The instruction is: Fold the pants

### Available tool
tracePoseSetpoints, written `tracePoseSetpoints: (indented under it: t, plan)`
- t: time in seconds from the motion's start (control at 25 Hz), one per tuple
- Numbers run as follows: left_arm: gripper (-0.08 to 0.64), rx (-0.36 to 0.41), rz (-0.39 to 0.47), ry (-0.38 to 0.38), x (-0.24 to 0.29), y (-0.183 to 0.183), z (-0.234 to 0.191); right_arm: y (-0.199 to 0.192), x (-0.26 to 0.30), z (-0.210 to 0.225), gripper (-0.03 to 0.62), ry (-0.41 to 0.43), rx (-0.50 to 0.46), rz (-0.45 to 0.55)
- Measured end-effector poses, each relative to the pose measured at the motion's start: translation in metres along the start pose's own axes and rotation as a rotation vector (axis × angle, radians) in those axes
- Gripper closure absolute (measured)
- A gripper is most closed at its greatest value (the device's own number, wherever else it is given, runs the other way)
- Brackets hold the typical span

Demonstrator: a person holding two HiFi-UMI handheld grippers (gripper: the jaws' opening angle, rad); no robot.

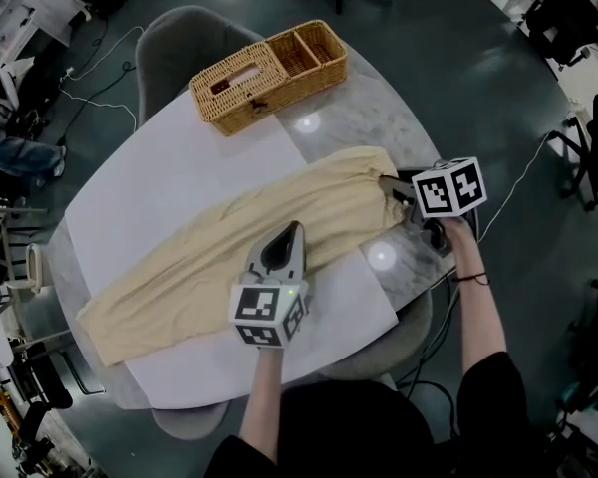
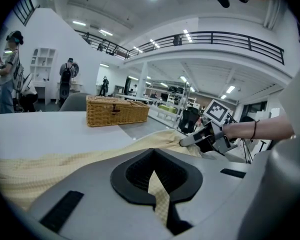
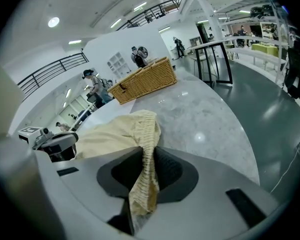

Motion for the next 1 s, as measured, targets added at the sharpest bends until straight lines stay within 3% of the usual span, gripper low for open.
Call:
tracePoseSetpoints:
  t: [0.32,0.8,1.0]
  plan:
    - [0.546,0.019,0.018,0.032,-0.022,0.006,-0.007,0.01,-0.015,-0.016,0.54,-0.006,0.016,0.014]
    - [0.546,0.025,0.082,0.106,-0.081,0.018,-0.025,0.036,-0.047,-0.074,0.543,0.064,0.065,0.036]
    - [0.546,0.016,0.114,0.145,-0.113,0.016,-0.037,0.044,-0.053,-0.105,0.543,0.031,0.004,0.046]
Point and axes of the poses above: the fingertips, and each gripper's own axes: x forward along the fingers, z to its right, y out of its top, the point moved 7 cm from there along -x, backward along the fingers, and after that the axes turned 4 degrees about y, right-handed, at the moved point
